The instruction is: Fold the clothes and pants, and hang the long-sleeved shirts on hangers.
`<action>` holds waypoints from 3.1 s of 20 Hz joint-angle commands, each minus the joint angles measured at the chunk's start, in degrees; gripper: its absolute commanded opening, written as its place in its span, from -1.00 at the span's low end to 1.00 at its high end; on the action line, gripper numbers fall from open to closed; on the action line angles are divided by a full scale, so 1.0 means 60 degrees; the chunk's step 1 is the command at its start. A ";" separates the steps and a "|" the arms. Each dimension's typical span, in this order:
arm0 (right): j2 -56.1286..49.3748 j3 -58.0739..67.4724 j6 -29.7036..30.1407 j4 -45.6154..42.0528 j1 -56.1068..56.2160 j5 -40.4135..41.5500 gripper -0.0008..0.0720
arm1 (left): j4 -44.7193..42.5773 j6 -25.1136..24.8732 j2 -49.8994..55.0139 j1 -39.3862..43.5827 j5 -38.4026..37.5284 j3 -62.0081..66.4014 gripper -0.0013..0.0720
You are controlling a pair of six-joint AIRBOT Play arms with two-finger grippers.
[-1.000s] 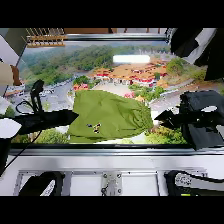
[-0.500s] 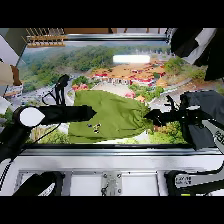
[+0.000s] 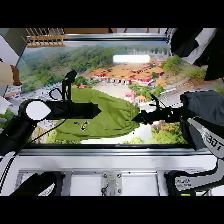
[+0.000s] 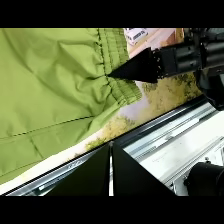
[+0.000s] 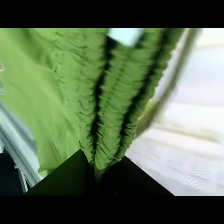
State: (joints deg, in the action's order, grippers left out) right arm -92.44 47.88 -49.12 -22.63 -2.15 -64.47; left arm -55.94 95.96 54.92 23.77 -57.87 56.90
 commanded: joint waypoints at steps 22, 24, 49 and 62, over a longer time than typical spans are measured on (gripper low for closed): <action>0.4568 0.5217 -0.7967 -0.7413 -0.7308 -0.0062 -0.90 | -0.0004 -0.0033 0.0025 0.0011 -0.0109 0.0029 -0.95; 0.4885 0.5016 -0.8557 -0.8987 -0.7304 -0.0922 -0.90 | 0.0000 -0.0040 0.0025 0.0011 -0.0113 0.0029 -0.95; 0.7650 0.1872 -0.6492 -0.8870 -0.5348 0.0546 0.89 | 0.0000 -0.0707 0.0025 -0.0317 -0.0142 0.0036 -0.95; 0.5814 0.2098 -0.4736 -0.6604 0.2422 0.0954 -0.54 | 0.0029 -0.1173 0.0015 -0.2707 -0.0076 0.0036 -0.95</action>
State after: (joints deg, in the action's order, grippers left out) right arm -55.81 60.38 -78.35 -63.20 8.16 -59.22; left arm -55.83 89.03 55.05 8.93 -58.30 57.08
